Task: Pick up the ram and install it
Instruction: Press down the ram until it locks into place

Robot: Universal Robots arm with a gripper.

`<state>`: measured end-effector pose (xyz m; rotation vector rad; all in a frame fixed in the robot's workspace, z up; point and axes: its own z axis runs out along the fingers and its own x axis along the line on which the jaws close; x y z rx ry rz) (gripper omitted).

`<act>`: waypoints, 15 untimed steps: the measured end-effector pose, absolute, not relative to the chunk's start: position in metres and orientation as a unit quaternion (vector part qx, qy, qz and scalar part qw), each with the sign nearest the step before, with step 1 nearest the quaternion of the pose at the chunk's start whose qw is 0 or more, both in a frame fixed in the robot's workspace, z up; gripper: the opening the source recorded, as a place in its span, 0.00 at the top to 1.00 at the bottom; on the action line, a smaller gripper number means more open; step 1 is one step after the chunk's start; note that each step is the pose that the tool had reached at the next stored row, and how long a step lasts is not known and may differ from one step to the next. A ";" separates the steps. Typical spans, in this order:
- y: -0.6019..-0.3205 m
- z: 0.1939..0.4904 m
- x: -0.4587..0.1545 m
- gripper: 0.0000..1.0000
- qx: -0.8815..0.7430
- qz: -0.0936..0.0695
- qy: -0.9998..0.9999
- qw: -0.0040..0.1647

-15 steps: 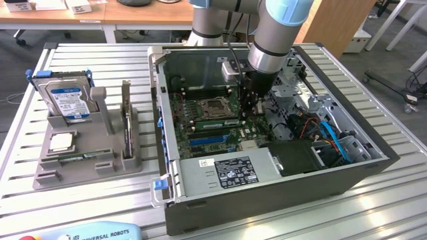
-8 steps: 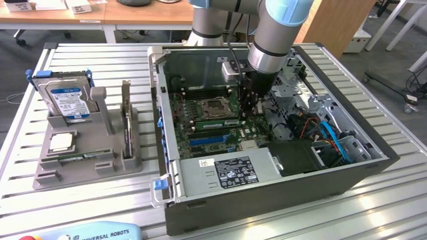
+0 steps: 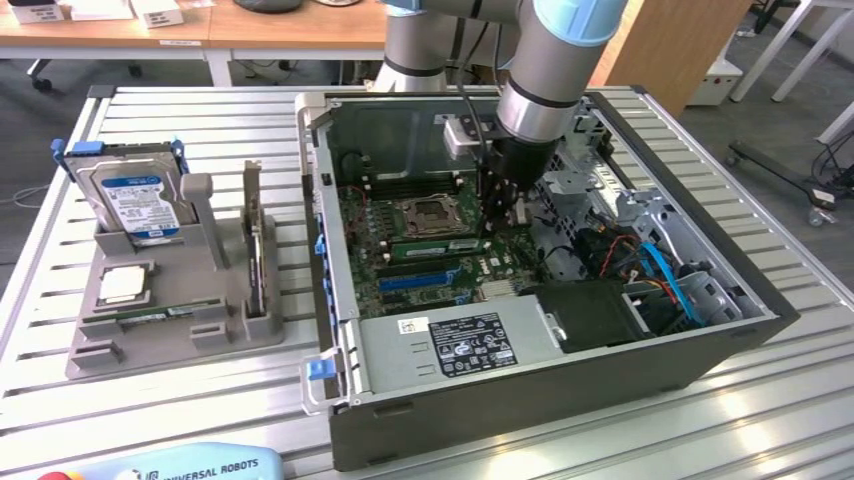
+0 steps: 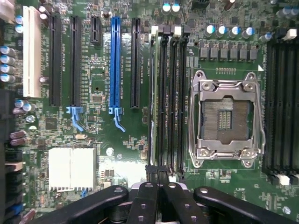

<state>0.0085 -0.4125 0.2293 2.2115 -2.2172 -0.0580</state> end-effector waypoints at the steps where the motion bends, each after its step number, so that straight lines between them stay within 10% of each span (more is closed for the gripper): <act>1: -0.412 0.232 0.009 0.90 0.706 -0.019 -0.708 0.005; 15: -0.413 0.245 0.007 0.90 0.706 -0.019 -0.708 0.005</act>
